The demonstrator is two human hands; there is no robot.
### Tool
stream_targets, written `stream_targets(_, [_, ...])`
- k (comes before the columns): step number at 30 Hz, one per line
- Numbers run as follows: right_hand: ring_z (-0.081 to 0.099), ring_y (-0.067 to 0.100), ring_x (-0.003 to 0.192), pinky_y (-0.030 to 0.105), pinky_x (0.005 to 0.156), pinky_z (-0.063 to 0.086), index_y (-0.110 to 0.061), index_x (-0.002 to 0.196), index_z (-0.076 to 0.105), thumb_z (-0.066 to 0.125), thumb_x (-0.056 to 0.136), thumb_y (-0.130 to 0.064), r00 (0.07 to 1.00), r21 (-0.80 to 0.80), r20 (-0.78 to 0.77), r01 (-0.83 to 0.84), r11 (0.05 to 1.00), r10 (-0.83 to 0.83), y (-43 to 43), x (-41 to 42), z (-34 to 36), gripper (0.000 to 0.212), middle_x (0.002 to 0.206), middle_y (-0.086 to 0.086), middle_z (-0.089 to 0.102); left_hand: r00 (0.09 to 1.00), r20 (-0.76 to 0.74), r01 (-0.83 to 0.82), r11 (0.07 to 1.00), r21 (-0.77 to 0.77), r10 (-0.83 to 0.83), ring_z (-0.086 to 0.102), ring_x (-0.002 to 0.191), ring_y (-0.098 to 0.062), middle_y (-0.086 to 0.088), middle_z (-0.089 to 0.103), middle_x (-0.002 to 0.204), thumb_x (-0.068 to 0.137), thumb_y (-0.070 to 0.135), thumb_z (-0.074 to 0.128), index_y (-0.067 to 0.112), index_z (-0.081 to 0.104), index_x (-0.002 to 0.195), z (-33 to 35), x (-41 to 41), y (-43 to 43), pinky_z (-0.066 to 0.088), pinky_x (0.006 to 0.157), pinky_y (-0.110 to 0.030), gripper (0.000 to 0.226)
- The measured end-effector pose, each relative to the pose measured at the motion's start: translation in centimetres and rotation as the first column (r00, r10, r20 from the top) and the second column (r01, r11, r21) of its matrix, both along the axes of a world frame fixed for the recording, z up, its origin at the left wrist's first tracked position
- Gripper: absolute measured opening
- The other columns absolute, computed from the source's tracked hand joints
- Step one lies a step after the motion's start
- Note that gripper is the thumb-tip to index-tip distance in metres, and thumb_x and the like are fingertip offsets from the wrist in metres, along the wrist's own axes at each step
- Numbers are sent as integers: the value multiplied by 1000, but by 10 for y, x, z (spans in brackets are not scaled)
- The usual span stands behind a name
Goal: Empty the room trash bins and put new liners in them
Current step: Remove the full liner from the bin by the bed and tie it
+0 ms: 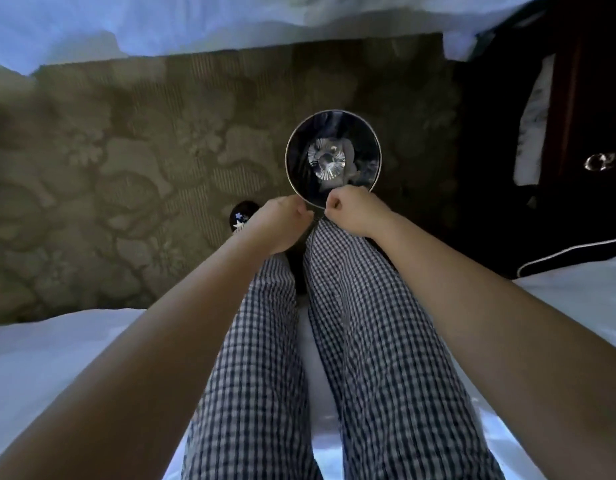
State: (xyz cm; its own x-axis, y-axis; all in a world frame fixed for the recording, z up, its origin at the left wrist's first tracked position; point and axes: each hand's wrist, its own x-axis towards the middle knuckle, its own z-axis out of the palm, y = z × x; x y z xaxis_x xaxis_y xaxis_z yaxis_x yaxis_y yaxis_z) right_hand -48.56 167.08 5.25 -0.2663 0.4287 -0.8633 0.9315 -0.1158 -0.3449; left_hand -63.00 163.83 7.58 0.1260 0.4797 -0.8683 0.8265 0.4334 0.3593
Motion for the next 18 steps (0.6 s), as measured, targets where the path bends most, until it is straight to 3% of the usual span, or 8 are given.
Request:
stream_targets(4, [60,25,95,42,86,51,-13,103,64,52,95,-27,999,22,1,35,999,-35,-30,4,-42,20,102,7,65,1000,-22,-8,1000,15,8,53,114,-28,-13,57,124,100,31,39,7,54,123,-48,3,-36,44,93,-35,37])
stream_targets(11, [60,25,96,40,88,50,-6,104,66,52,95,-24,989,140,-44,149,979,-144,-77,13,-96,24,102,11,66,998,-20,-62,984,166,66,51,111,-28,-13,56,121,100,31,40,7,53,121,-104,8,-101,36,78,-28,35])
stream_targets(15, [61,27,97,38,87,47,-2,106,66,51,97,-23,965,210,-105,257,943,-240,-95,22,-106,27,97,13,65,991,-17,-127,962,243,135,49,116,-29,-14,53,126,100,32,40,7,52,125,-118,5,-126,37,84,-30,38])
stream_targets(18, [63,29,97,39,88,49,2,114,61,49,98,-23,936,165,-143,341,925,-320,-107,22,-110,32,108,20,65,982,-6,-180,936,303,190,48,116,-27,-13,53,127,100,34,39,8,50,128,-117,6,-131,35,83,-28,40])
